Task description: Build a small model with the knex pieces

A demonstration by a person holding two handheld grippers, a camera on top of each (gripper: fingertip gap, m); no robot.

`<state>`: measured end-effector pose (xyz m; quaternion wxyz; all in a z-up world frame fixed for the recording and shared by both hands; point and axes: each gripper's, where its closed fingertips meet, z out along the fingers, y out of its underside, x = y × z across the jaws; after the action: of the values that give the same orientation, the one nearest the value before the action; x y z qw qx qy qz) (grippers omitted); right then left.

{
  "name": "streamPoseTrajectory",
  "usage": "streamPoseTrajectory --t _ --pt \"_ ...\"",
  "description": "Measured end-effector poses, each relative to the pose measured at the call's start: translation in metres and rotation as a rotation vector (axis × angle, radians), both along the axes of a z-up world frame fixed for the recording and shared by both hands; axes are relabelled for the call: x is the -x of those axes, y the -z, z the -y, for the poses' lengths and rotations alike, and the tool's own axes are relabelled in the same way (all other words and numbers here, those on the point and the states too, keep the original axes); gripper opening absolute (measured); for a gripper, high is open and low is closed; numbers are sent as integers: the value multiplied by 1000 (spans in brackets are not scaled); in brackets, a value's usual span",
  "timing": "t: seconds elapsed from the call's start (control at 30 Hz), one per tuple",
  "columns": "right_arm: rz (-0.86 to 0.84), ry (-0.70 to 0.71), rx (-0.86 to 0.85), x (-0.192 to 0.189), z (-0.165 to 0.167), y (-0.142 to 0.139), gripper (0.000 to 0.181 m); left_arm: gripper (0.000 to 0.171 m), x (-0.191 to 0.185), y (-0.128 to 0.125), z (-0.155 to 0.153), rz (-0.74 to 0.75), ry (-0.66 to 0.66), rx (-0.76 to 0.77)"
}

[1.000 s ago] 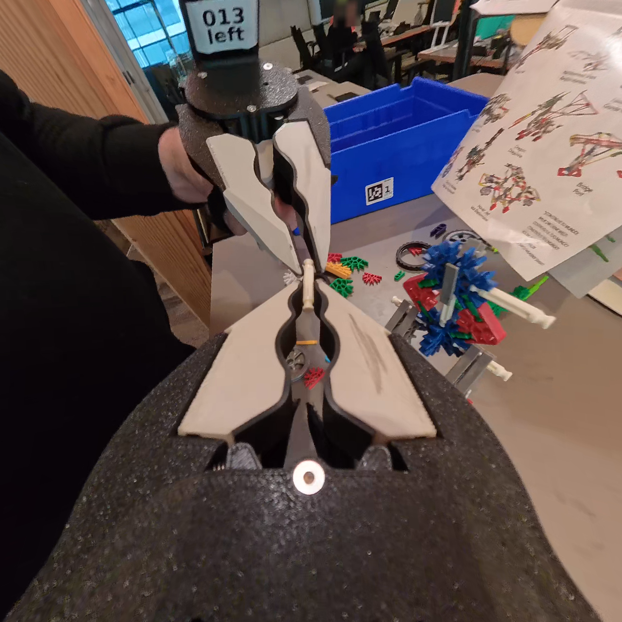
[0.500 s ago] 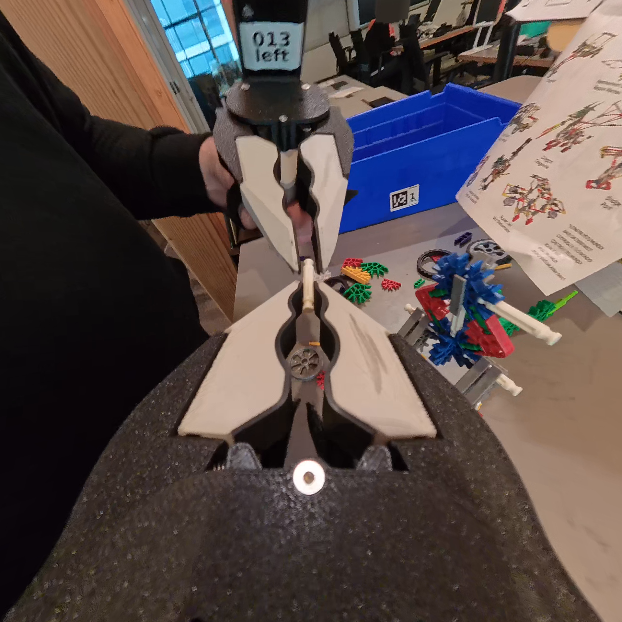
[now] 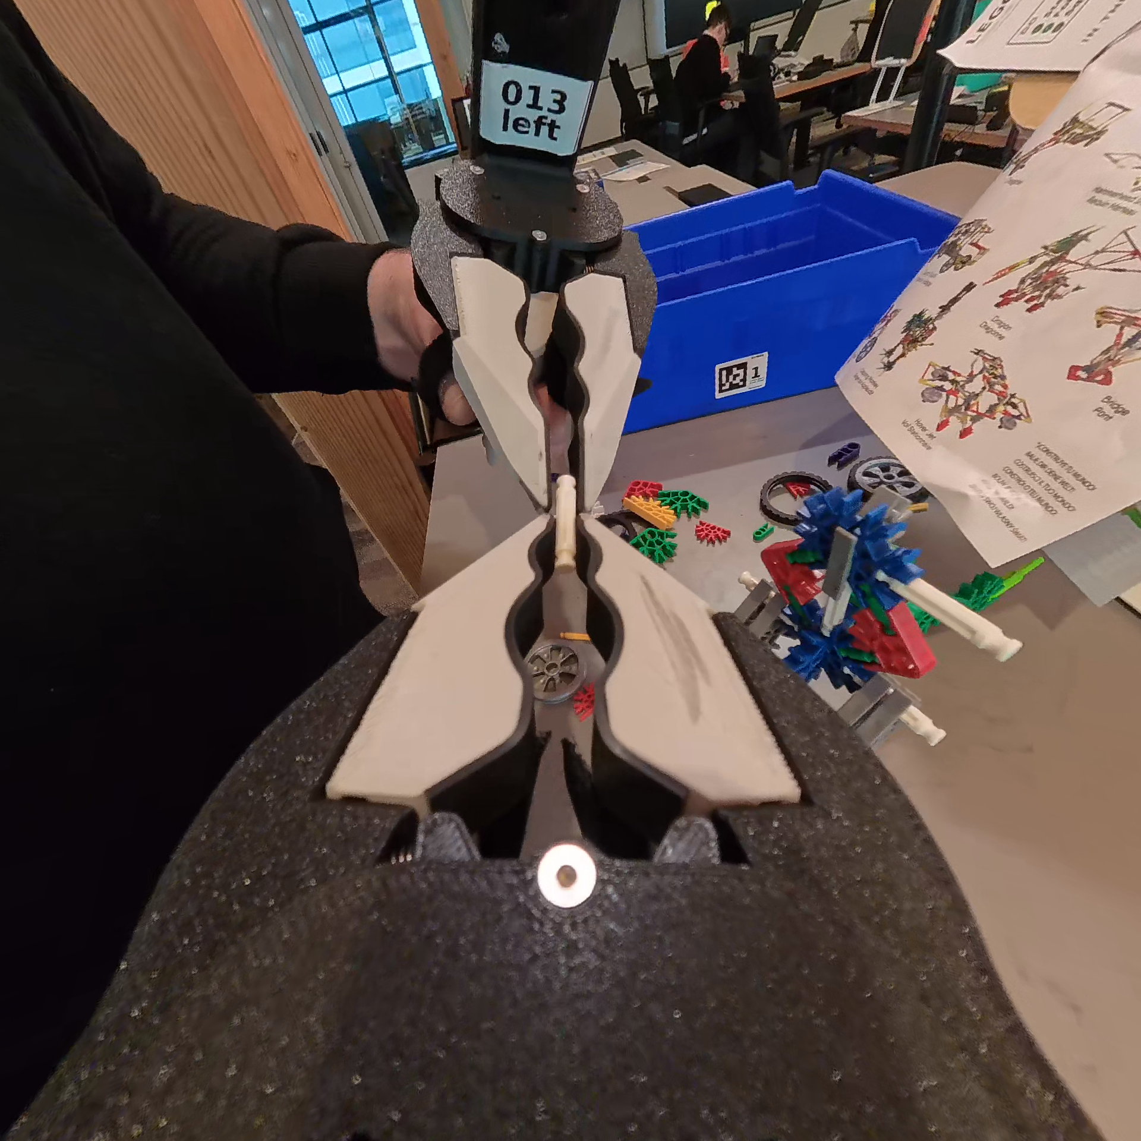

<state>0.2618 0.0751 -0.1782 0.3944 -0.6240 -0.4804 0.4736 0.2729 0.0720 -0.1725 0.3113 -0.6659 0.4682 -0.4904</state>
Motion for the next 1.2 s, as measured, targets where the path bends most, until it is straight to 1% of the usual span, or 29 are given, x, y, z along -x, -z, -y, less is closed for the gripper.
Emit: streamPoseTrajectory --t 0.17,0.33,0.43,0.5,0.67,0.83,0.93,1.13,1.17,1.2 --pt "-5 1 -2 0 2 -1 5 4 1 -1 2 19 0 9" --pt "9 4 -12 1 4 0 5 8 2 -6 1 50 -16 39" --pt "23 1 -16 2 5 2 5 4 1 1 5 7 1 7" --pt "14 -1 -9 2 7 1 5 4 1 0 7 20 5 19" --pt "16 29 -4 3 4 1 7 3 3 -1 5 39 -36 -3" --pt "5 54 -5 2 -2 -3 14 3 10 -4 -2 51 -95 -15" --pt "8 54 -17 3 -4 -4 7 3 13 -6 -3 62 -108 -13" --pt "7 24 -13 8 -4 -4 6 4 17 -7 -5 77 -133 -14" --pt "9 23 -13 9 -4 -4 6 5 17 -8 -6 78 -138 -15" --pt "11 21 -13 9 -4 -4 6 9 17 -8 -5 80 -132 -18"
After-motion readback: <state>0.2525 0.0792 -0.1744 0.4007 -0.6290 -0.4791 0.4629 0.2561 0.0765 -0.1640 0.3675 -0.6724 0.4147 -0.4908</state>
